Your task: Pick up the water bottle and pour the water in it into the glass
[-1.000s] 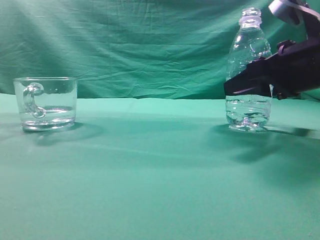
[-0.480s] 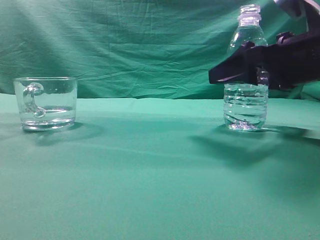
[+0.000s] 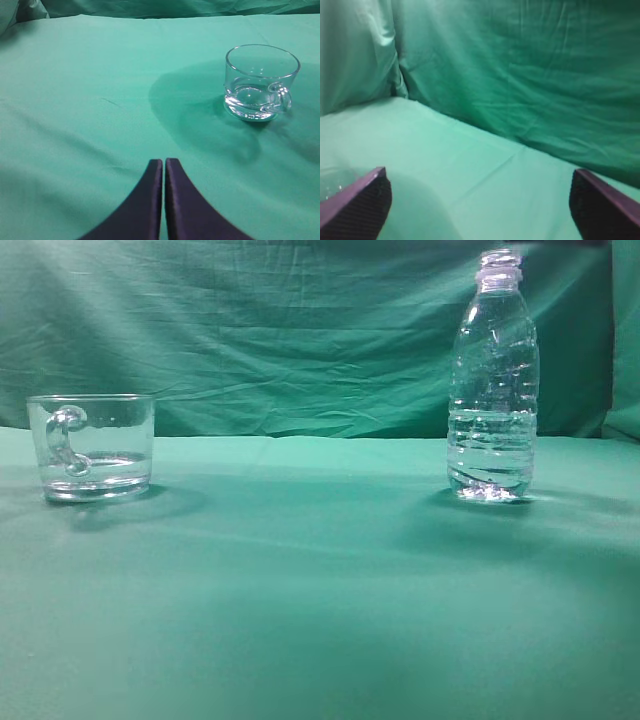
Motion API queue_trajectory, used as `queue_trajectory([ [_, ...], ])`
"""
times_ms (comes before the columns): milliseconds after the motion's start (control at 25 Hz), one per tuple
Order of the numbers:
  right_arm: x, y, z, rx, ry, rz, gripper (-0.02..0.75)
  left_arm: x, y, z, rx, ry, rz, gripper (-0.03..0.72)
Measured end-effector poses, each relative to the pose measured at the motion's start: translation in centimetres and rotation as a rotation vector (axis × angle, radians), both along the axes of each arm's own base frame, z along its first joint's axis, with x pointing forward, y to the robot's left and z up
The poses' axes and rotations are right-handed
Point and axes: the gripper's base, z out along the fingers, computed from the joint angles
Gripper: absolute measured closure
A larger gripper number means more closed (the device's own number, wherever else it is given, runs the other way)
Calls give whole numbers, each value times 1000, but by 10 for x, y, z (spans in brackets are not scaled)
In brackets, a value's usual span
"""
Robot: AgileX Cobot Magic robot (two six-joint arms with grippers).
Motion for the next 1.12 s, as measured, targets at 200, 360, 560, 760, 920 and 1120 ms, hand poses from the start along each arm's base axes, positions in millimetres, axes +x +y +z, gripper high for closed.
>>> queue_trajectory([
  [200, -29, -5, 59, 53, -59, -22, 238, 0, 0, 0, 0, 0, 1, 688],
  [360, -67, -8, 103, 51, -107, -6, 631, 0, 0, 0, 0, 0, 1, 688],
  [560, -104, -7, 127, -36, -192, 55, 738, 0, 0, 0, 0, 0, 1, 688],
  [760, -144, -2, 144, -162, -340, 175, 738, 0, 0, 0, 0, 0, 1, 688],
  [920, -177, -1, 160, -179, -462, 230, 738, 0, 0, 0, 0, 0, 1, 688],
  [1120, -205, -3, 170, -192, -551, 239, 738, 0, 0, 0, 0, 0, 1, 688],
])
